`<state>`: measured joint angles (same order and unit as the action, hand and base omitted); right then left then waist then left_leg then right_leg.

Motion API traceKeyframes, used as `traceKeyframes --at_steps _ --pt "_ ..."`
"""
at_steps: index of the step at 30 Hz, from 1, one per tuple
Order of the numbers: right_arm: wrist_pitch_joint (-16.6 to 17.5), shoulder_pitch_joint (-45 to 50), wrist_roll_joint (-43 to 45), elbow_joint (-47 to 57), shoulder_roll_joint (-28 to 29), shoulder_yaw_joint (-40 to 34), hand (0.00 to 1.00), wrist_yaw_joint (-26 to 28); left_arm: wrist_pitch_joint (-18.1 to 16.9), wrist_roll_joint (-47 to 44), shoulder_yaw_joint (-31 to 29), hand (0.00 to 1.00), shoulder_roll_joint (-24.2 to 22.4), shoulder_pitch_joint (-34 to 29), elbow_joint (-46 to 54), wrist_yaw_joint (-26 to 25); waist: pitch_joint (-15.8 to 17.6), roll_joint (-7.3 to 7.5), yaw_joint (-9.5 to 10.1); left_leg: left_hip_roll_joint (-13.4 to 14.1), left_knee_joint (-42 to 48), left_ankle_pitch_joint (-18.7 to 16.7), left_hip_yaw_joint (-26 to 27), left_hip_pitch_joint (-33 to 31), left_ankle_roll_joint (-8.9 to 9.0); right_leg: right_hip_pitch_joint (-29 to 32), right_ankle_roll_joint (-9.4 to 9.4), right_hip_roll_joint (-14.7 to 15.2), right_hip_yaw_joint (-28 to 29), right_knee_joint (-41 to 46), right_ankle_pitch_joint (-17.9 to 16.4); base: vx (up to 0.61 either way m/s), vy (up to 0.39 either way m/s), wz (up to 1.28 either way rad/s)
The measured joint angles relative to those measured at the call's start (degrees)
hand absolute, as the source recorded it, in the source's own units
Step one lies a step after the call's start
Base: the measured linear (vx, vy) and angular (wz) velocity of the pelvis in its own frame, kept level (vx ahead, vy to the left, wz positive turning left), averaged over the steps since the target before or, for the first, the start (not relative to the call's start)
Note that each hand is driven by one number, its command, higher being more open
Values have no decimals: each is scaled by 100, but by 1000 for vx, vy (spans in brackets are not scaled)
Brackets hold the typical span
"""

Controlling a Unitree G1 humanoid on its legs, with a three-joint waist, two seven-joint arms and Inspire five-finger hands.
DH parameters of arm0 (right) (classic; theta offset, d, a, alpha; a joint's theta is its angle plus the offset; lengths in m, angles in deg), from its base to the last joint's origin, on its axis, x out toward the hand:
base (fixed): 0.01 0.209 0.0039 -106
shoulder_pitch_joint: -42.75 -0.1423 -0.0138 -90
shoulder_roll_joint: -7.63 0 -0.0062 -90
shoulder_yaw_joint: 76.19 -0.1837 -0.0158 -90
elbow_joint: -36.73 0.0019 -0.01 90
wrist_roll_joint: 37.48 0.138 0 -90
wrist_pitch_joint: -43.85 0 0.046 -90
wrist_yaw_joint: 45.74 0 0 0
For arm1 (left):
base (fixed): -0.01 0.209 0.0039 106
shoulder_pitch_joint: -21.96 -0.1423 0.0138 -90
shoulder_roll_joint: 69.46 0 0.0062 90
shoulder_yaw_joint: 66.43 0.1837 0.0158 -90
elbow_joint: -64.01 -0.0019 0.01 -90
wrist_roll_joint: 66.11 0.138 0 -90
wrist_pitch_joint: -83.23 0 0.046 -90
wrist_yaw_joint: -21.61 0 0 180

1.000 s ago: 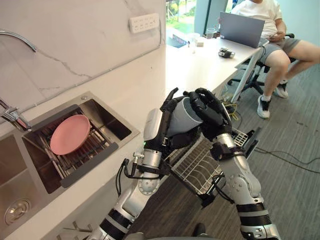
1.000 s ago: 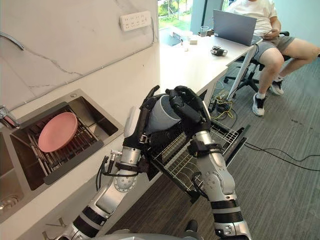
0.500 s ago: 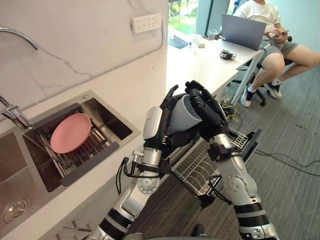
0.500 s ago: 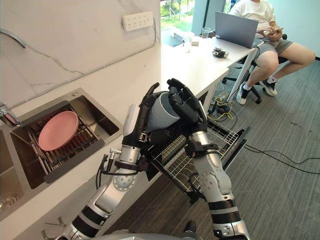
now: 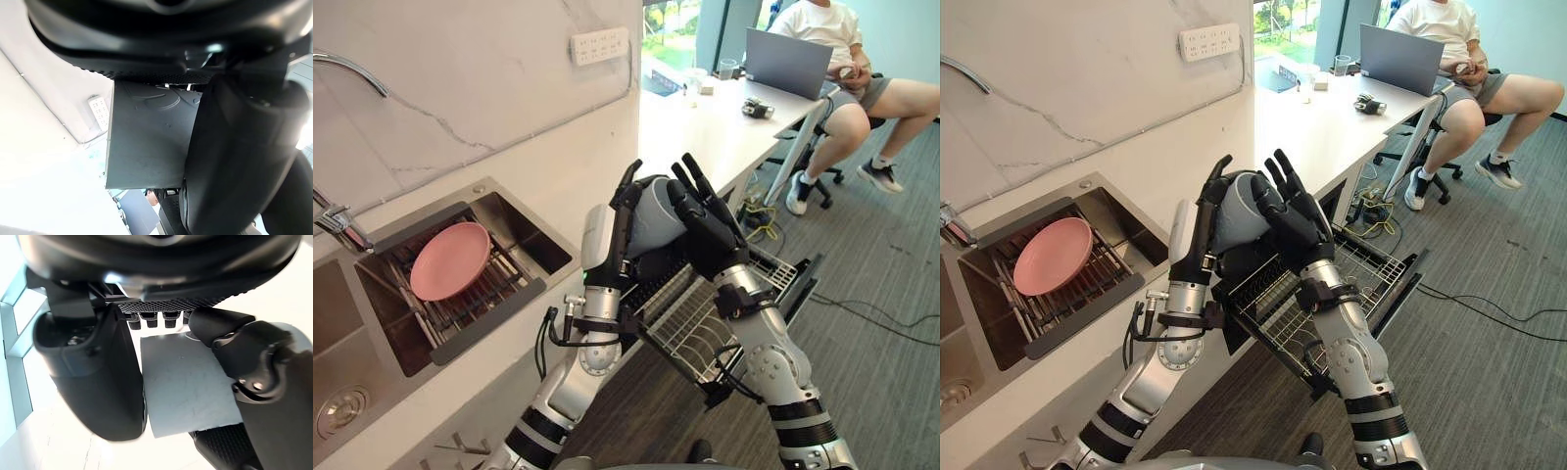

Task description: Walk over to the sink, pick up the cup, carry it to the dishwasher, place the cup inside the dishwasher, then close the dishwasher door

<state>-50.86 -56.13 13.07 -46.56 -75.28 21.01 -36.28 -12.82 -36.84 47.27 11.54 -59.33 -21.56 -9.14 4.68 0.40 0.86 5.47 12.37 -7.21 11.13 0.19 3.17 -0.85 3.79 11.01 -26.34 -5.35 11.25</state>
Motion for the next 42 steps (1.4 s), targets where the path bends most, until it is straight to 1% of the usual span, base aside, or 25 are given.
traceKeyframes --at_steps 2,4,8,12,16,21,24,31,35,39,42 --pt "-118 108 0 41 11 64 100 187 -35 -1 -286 0 -78 65 24 -138 -5 14 5 -1 -1 0 2 0 0 -1 1 0 3 0 1 0 0 0" --pt "-158 118 1 41 17 105 100 266 -66 -1 -417 0 -84 105 28 -183 -12 25 13 -3 -3 0 1 0 0 -1 2 1 3 0 2 0 0 0" --pt "-201 117 -25 77 51 104 100 362 -68 -1 -443 0 -83 111 25 -193 -30 66 35 -5 -12 0 1 5 0 2 2 2 3 0 1 0 0 0" --pt "-298 117 -73 98 46 101 100 463 -68 -1 -446 0 -80 111 17 -193 -32 70 40 -8 -16 0 1 3 0 0 3 4 4 0 1 0 0 0" --pt "-324 117 -72 154 38 100 100 479 -79 -1 -456 0 -69 109 -15 -192 -31 70 39 -9 -18 0 1 -1 0 -3 6 4 5 1 4 0 0 0" --pt "-326 117 -72 324 43 103 100 325 -151 -2 -493 0 -67 109 -26 -187 -31 70 50 -12 -19 0 -1 -4 -1 -3 9 5 4 1 6 0 0 0" --pt "-326 114 -73 388 54 111 100 159 -261 -1 -483 0 -69 109 -26 -128 -31 70 61 -15 -18 1 -9 -3 -2 -10 11 8 -2 1 7 0 0 0" --pt "-363 71 -96 389 59 209 100 -245 -272 -6 -286 0 -72 109 -17 68 -31 70 77 -27 -13 7 -38 -5 -12 -29 11 20 -30 1 7 0 0 0" --pt "-474 35 -158 390 60 225 100 -297 -272 -7 -205 0 -69 109 10 173 -31 70 109 -39 -10 12 -69 -10 -19 -44 11 32 -63 1 7 0 0 3" --pt "-533 22 -538 388 55 220 100 -310 -285 -9 -177 0 -63 108 37 267 -30 73 119 -51 1 13 -90 -17 -20 -56 12 45 -85 1 5 0 0 2" --pt "-578 -12 -657 386 6 218 100 -302 -285 -12 -162 0 -62 109 43 327 -29 74 119 -51 10 13 -111 -35 -20 -56 13 46 -108 1 3 0 0 2"
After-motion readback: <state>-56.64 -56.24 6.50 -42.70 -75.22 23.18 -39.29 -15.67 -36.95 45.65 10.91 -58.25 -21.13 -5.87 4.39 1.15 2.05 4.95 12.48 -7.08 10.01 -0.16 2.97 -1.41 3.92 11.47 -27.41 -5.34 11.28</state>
